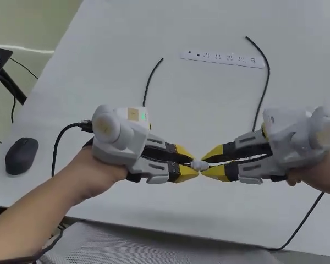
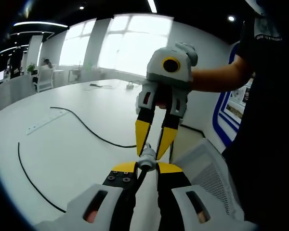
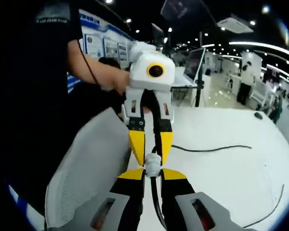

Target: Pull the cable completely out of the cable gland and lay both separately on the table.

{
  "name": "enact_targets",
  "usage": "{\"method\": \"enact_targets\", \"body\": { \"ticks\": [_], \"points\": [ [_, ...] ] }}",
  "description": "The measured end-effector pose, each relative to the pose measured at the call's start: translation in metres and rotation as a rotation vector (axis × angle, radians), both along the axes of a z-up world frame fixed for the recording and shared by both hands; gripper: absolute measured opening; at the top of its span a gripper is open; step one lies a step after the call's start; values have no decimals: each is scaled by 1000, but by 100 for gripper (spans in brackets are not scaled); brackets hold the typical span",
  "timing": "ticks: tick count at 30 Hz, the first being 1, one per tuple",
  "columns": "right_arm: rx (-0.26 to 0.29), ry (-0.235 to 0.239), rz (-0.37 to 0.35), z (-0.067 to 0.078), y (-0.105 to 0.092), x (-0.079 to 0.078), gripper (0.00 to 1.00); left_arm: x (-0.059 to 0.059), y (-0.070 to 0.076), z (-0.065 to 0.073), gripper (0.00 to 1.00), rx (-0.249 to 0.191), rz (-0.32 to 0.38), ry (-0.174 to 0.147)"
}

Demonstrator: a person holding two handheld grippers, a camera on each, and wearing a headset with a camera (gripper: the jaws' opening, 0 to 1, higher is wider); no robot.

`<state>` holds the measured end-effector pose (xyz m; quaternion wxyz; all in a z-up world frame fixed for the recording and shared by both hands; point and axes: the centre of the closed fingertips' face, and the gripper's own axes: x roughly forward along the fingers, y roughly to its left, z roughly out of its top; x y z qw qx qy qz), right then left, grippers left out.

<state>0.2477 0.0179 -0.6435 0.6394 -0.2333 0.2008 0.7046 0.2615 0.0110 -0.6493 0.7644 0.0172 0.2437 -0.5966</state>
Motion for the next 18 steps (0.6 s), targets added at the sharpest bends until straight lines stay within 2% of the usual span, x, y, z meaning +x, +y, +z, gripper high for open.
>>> {"method": "enact_targets", "body": {
  "ticks": [1, 5, 8, 12, 18],
  "points": [
    [-17, -70, -5, -1, 2, 0, 7, -1, 2, -1, 15, -3, -8, 5],
    [-71, -220, -54, -4, 4, -2, 7, -4, 5, -2, 15, -17, -23, 26],
    [-90, -291, -81, -4, 7, -3, 7, -7, 8, 0, 15, -34, -41, 34],
    [-100, -320, -109, -3, 10, -5, 7, -9, 10, 2, 15, -43, -60, 36],
    [-118, -321, -128, -5, 9, -4, 8, -10, 10, 1, 15, -39, -79, 31]
  ]
}}
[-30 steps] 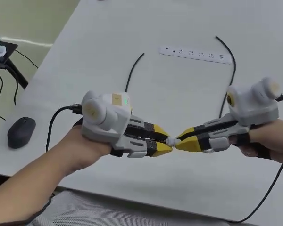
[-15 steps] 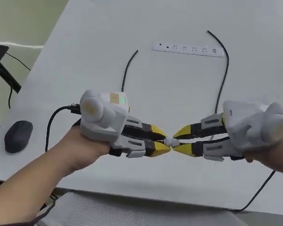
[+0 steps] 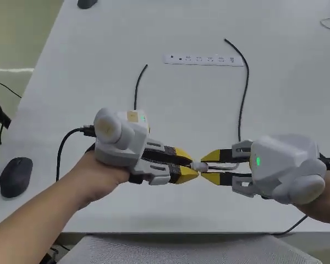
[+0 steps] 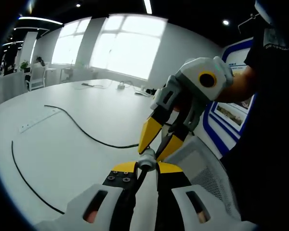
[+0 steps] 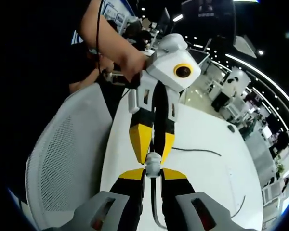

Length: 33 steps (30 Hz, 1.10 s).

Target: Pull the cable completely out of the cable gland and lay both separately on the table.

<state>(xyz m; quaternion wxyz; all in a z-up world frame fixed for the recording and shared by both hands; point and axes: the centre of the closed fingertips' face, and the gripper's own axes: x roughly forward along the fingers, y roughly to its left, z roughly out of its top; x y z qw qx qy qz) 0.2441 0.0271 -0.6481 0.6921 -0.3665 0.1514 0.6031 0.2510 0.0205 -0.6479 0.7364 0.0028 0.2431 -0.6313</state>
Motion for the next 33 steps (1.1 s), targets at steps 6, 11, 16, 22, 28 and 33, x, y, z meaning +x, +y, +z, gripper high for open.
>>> {"method": "enact_targets", "body": {
  "ticks": [6, 11, 16, 22, 28, 33],
  "points": [
    [27, 35, -62, 2, -2, 2, 9, 1, -1, 2, 15, -14, -1, -6],
    [53, 79, -129, 2, -3, 6, 10, 2, -1, 1, 15, -12, 1, -13],
    [69, 106, -211, 1, -8, 10, 16, 6, 1, 2, 15, -14, 6, -21],
    [5, 88, -328, -9, -26, 19, 12, 13, 4, 5, 15, -20, 24, -44],
    [26, 50, -394, -3, -21, 28, 10, 19, 5, 6, 15, -26, 33, -53],
    [-1, -15, -447, -3, -16, 37, 5, 25, 5, 5, 15, -29, 26, -75]
  ]
}}
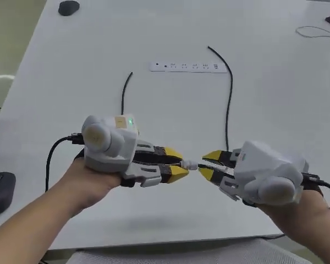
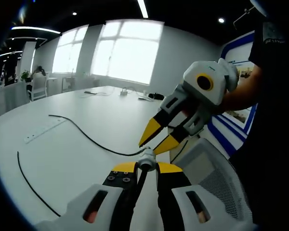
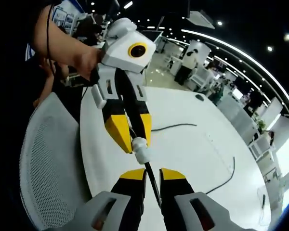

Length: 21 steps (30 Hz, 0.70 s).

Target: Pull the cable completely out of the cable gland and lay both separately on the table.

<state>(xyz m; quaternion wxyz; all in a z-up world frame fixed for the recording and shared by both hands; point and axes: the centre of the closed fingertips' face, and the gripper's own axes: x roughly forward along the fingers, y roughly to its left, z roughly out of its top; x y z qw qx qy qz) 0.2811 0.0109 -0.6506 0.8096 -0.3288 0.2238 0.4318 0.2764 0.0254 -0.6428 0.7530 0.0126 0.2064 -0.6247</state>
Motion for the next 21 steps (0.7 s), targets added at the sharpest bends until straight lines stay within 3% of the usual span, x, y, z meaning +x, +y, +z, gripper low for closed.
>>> {"method": "enact_targets", "body": {
  "ticks": [10, 21],
  "points": [
    [-6, -23, -4, -2, 4, 3, 1, 5, -1, 0, 15, 4, 8, -9],
    [36, 20, -23, -4, 2, 4, 0, 5, -1, 0, 15, 2, 23, 2]
  ]
}}
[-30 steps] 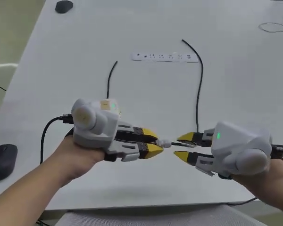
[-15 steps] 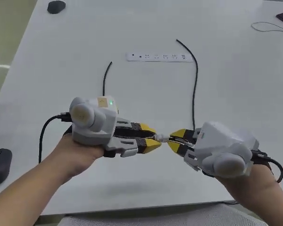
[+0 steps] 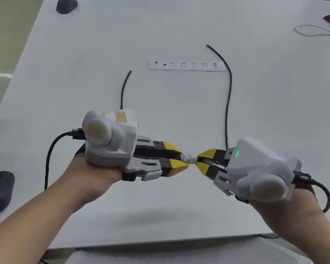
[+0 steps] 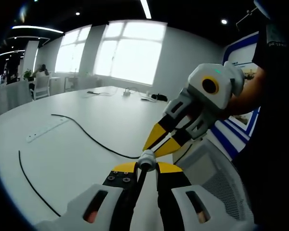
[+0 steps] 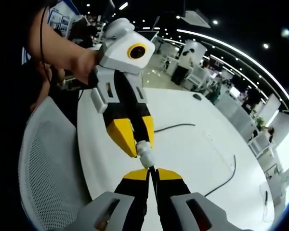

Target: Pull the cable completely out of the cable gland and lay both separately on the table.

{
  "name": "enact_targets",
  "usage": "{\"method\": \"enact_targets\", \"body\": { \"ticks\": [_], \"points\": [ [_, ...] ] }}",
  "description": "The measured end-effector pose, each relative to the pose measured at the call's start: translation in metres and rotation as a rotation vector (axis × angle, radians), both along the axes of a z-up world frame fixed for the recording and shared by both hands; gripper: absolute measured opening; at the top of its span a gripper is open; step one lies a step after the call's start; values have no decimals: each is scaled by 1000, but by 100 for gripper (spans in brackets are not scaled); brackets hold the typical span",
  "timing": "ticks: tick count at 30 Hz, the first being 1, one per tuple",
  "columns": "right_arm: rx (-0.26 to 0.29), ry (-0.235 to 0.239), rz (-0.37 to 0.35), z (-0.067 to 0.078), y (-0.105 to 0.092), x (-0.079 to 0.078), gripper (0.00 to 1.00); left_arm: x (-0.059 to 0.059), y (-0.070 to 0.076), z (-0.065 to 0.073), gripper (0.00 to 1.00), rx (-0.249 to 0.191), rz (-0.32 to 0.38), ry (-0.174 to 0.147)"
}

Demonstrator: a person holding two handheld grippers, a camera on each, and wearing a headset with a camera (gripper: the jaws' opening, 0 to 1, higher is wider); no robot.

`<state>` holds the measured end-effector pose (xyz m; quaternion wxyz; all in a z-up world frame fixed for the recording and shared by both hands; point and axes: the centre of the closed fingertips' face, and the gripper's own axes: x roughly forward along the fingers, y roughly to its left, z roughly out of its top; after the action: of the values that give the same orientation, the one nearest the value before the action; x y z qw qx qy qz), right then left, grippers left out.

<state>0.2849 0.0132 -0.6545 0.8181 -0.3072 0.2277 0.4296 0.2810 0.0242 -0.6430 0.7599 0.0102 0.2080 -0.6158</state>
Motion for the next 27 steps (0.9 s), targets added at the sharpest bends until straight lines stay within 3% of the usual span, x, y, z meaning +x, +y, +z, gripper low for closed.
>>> {"method": "enact_targets", "body": {
  "ticks": [27],
  "points": [
    [79, 78, -150, -10, -19, -1, 0, -4, 0, -1, 15, 7, 31, 8]
  ]
}}
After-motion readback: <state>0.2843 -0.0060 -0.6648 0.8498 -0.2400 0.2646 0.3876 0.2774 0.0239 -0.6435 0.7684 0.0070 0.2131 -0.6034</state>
